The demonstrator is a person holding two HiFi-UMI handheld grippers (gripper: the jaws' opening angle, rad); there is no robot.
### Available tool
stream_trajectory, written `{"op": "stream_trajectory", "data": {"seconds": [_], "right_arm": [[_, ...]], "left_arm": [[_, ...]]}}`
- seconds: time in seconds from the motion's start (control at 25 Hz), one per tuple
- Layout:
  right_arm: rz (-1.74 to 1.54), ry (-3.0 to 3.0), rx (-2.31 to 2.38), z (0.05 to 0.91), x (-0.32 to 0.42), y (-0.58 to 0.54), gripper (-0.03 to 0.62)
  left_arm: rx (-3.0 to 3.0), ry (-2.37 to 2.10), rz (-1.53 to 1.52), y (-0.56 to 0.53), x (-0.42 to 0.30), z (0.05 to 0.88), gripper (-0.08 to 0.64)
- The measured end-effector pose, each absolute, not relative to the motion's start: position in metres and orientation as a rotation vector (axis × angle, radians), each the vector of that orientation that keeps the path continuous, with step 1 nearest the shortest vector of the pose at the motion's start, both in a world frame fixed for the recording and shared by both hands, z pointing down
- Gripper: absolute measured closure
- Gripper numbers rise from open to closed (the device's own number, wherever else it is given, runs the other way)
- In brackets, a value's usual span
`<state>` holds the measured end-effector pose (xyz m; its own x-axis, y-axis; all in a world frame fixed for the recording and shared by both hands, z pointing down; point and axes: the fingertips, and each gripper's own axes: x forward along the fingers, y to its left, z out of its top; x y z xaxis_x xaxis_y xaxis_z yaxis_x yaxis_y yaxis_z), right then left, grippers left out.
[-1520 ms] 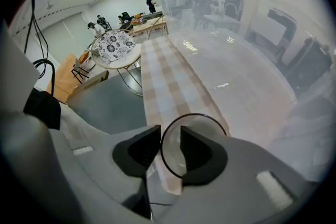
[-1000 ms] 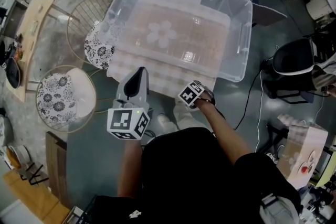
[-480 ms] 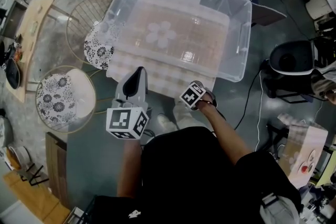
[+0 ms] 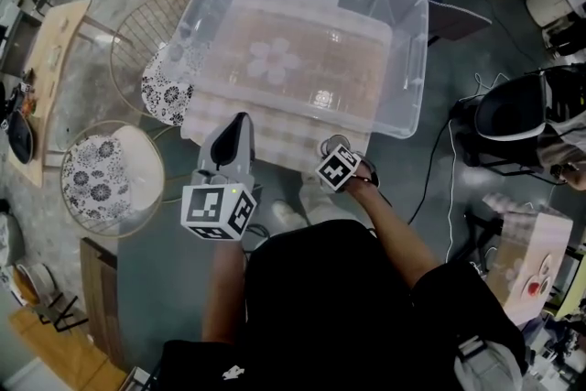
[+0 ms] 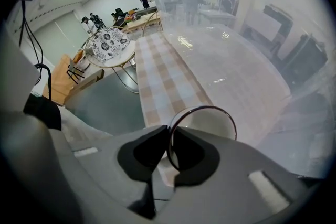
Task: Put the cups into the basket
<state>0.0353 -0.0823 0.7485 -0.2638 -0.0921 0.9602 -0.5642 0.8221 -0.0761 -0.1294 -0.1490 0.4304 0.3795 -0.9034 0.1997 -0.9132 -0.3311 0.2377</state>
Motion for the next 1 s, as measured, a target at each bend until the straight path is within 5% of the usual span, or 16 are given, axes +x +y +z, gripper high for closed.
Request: {"op": "stream_trajectory", "data": {"seconds": [1.0], "right_arm": [[0.287, -2.197, 0.417, 0.559, -0.042, -0.089, 0.555]], "left_arm": [[2.343, -1.619, 0.011, -0.15, -0.13, 0.419, 0.555]]}}
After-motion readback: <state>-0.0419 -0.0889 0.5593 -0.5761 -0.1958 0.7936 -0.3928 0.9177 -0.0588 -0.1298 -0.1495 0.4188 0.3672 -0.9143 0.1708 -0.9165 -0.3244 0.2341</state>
